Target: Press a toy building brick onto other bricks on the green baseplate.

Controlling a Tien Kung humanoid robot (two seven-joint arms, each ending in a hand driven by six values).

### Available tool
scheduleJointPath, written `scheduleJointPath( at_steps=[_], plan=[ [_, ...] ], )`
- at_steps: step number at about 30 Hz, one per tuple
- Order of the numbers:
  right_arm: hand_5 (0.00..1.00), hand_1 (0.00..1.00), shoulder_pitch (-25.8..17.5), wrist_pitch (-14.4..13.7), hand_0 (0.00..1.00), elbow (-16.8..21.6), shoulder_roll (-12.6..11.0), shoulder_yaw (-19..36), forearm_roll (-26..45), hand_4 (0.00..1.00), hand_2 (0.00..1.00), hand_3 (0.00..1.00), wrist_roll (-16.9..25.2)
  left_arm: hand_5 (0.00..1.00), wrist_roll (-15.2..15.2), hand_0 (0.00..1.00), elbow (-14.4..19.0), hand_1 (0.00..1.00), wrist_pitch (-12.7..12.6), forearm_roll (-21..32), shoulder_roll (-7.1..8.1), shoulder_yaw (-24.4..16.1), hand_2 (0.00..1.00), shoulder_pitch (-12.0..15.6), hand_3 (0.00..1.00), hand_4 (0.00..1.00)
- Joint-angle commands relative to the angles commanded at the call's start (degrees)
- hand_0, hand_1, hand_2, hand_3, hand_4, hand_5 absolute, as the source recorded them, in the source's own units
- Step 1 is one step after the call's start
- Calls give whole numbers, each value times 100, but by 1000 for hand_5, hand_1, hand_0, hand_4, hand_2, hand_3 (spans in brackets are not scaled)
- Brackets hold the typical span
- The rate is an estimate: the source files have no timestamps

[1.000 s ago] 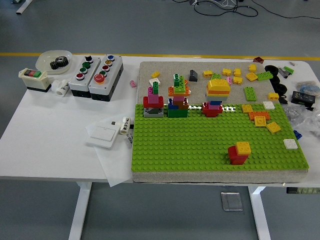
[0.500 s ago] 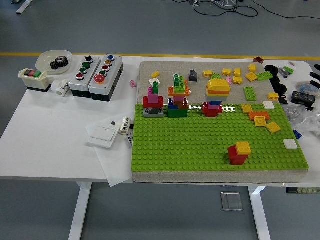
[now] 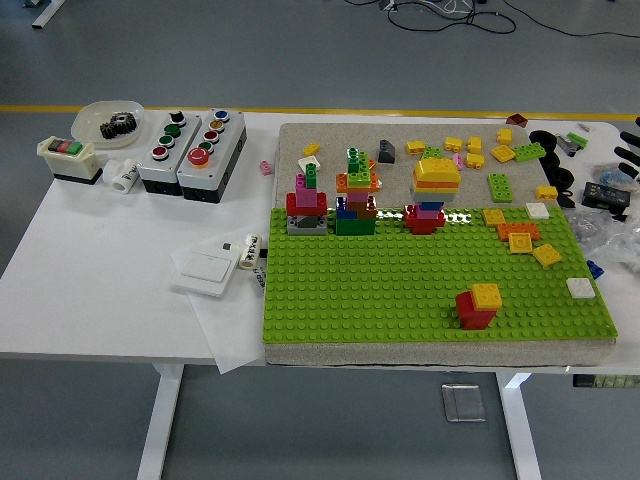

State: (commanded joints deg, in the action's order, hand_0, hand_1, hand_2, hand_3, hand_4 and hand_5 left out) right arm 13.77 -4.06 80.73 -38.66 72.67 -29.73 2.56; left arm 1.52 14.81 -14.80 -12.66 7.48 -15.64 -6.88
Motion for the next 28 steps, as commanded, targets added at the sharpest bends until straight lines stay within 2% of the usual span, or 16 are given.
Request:
scheduleJointPath(
  at_steps=[6,28],
  plan=[
    [998,900,-2,-63,998,-3,38,-55,-1,998,910,937,60,763,-22,809,5,882,-14,68,-1,48,898,-9,753,789],
    [998,893,12,176,998,-16,71,-68,120,998,906,941,14,761,-23,808,7,883,-7,64,-3,52,898,-32,753,790]
  ],
)
